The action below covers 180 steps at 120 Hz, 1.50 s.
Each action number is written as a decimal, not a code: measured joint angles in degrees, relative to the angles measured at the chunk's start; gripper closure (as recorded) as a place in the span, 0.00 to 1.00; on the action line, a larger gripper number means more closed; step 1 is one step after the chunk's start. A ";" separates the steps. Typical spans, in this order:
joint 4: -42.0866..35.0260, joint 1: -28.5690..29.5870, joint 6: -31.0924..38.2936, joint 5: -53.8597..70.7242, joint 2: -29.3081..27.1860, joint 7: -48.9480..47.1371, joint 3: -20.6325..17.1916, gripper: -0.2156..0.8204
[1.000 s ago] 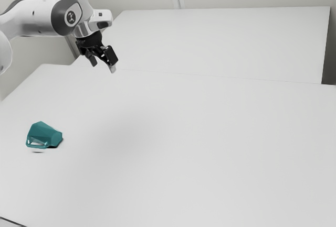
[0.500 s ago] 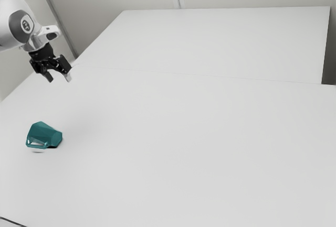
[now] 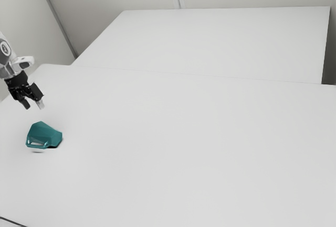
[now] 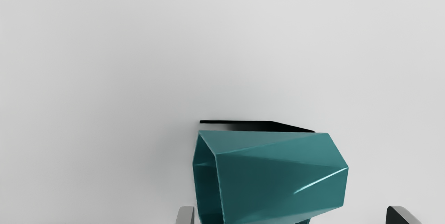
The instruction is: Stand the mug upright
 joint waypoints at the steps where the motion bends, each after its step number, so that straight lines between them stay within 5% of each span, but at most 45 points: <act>1: 0.02 0.17 -0.04 0.04 0.15 0.26 0.00 0.21; 24: 3.68 3.74 -2.23 -1.63 5.14 6.00 -0.69 0.21; 62: 9.99 12.16 -7.78 -8.39 12.31 13.75 -7.61 0.21; 109: 9.66 16.99 -15.56 -18.54 15.45 19.37 -8.22 0.22; 158: 9.43 19.01 -20.88 -26.80 16.67 21.70 -8.17 0.75; 180: 9.44 19.08 -21.85 -28.41 16.63 22.29 -8.17 0.87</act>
